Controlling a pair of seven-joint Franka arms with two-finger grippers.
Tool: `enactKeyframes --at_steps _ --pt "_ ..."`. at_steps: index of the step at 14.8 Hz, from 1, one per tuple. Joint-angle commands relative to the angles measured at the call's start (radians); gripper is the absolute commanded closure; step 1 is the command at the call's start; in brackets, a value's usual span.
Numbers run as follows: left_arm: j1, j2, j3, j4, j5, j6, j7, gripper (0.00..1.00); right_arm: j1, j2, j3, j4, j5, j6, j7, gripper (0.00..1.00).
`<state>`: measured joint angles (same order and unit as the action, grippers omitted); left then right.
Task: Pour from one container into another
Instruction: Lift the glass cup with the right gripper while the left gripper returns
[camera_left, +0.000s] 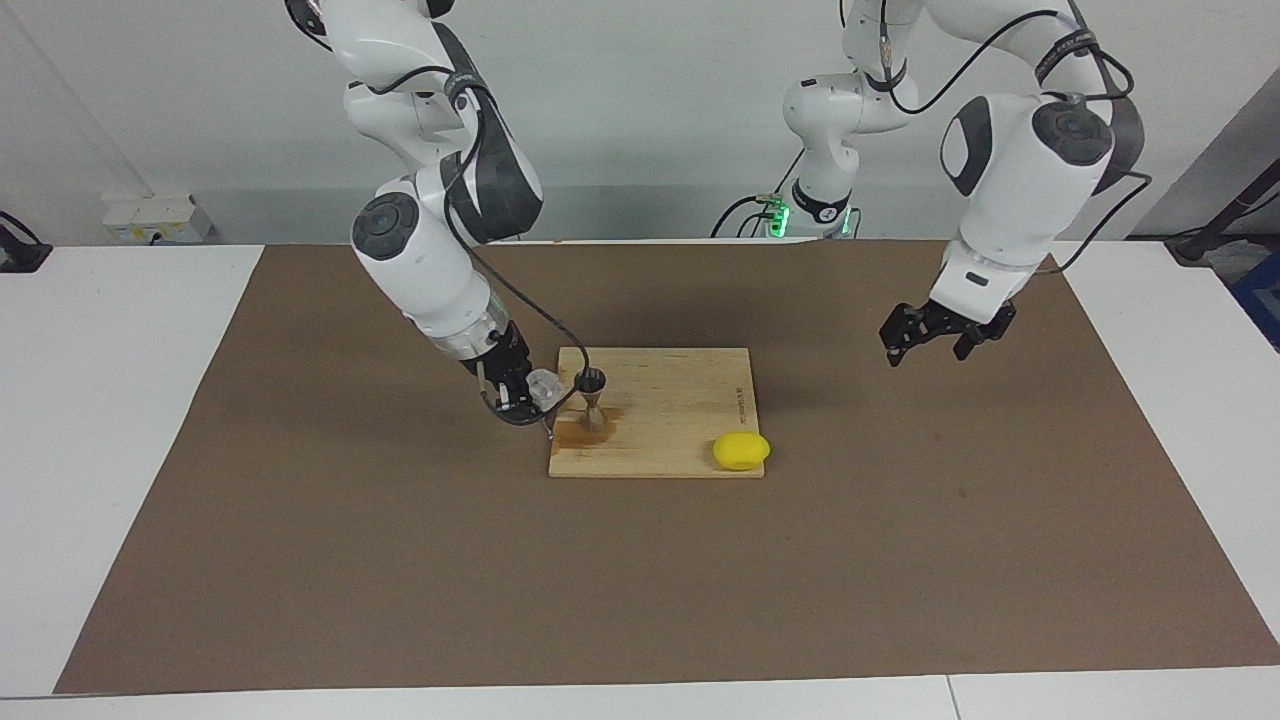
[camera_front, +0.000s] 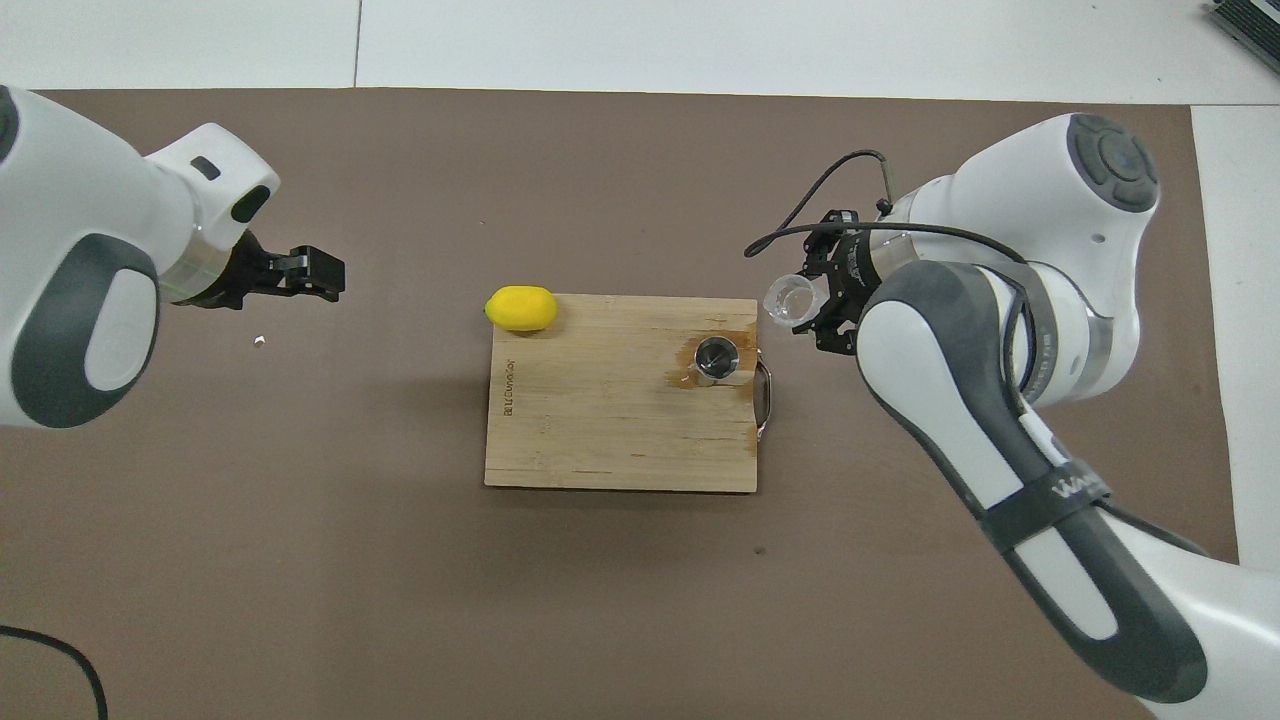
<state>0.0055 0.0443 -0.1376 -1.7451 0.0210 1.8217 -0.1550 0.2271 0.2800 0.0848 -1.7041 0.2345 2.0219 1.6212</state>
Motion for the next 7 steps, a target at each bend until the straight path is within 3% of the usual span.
enactKeyframes --at_steps 1,7 --pt "-0.029 -0.067 0.030 0.012 0.007 -0.094 0.012 0.00 0.044 0.011 -0.002 0.035 -0.095 -0.044 0.046 1.00" --pt "-0.026 -0.067 0.039 0.194 -0.019 -0.329 0.066 0.00 0.110 0.010 -0.002 0.052 -0.233 -0.072 0.095 1.00"
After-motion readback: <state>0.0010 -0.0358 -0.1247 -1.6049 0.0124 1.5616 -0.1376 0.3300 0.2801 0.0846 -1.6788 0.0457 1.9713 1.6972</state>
